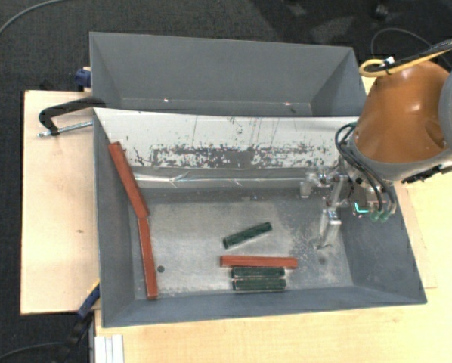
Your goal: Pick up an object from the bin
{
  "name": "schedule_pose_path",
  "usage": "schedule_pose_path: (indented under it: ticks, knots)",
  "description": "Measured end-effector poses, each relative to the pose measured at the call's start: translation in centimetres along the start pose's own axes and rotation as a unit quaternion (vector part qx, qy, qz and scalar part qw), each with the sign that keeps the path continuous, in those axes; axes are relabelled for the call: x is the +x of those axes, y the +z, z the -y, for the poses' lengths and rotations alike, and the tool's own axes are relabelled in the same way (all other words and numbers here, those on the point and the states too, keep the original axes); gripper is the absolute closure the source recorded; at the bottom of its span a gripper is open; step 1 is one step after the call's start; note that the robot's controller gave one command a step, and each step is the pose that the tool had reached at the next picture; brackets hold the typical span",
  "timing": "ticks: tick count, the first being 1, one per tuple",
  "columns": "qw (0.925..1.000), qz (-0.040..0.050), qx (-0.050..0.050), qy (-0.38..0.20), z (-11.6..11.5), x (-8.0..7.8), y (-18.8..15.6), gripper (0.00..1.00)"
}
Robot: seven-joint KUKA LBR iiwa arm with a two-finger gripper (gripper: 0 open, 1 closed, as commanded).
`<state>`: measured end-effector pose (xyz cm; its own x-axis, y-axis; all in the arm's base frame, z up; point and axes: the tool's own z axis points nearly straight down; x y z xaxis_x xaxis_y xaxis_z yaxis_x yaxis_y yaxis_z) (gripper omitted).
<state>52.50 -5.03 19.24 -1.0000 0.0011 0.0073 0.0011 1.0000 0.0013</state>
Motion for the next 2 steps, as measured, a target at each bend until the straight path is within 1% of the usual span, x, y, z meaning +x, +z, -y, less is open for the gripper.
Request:
schedule_pose_path:
  ticks: [1, 2]
  knots:
    - [1.0, 0.0019, 0.0, -0.005, -3.6, 1.1, 12.5, 0.0]
    - [0.9992, 0.0086, -0.002, -0.038, -12.0, -0.5, 12.1, 0.0]
